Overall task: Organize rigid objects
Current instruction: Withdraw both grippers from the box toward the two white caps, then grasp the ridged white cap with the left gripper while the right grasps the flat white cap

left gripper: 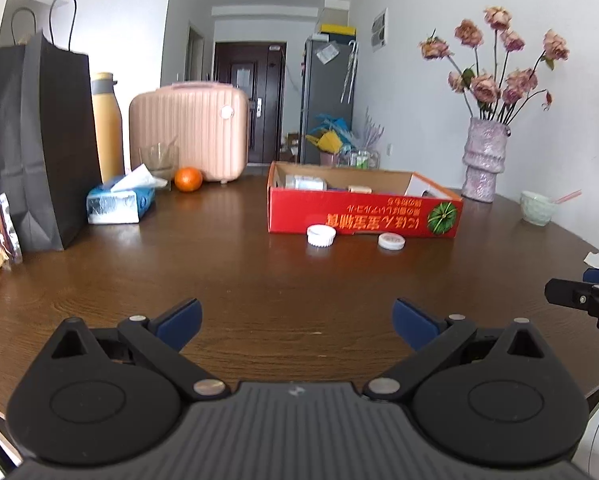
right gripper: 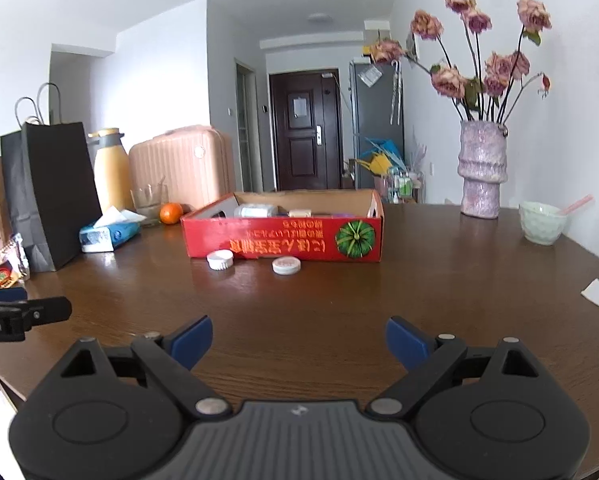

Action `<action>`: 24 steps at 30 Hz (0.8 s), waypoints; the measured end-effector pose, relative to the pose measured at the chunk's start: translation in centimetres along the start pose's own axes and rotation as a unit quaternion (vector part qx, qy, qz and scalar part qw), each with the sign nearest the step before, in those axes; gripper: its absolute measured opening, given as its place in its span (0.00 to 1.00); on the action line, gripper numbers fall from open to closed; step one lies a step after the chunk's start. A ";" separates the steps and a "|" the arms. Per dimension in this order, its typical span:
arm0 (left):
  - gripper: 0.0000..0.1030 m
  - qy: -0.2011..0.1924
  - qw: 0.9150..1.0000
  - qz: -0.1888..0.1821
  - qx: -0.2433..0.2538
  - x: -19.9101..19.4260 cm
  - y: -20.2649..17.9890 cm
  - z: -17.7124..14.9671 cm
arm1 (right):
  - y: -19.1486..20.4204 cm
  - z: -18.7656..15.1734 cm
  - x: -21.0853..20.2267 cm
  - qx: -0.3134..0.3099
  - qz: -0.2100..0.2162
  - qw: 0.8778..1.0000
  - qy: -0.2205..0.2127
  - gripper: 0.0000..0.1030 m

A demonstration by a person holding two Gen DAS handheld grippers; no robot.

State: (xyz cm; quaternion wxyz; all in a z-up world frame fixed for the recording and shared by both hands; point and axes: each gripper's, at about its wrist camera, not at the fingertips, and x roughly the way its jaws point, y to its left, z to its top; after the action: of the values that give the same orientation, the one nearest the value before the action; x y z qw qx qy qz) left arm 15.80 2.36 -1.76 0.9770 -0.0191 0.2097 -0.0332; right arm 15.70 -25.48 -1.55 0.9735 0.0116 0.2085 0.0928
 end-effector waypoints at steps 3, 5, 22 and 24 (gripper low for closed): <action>1.00 0.016 1.000 -0.018 -0.001 1.6 0.5 0.5 | 0.1 0.2 1.5 -0.005 0.004 1.000 0.017 0.91; 1.00 0.032 0.999 -0.038 -0.006 3.1 1.0 1.2 | 0.2 0.7 2.7 -0.010 0.007 1.000 0.024 0.91; 0.77 0.158 0.981 -0.110 0.035 23.8 0.2 10.3 | 1.0 8.8 23.0 -0.047 0.024 0.988 0.142 0.74; 0.76 0.167 0.979 -0.109 0.044 25.5 -0.1 10.4 | 1.0 9.1 24.5 -0.049 0.028 0.989 0.139 0.70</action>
State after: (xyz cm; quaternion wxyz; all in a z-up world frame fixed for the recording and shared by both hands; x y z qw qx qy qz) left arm 43.30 0.67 -2.69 0.9188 0.0066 0.3646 -0.1509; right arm 41.19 -19.76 -3.05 0.9317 -0.0434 0.3362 0.1305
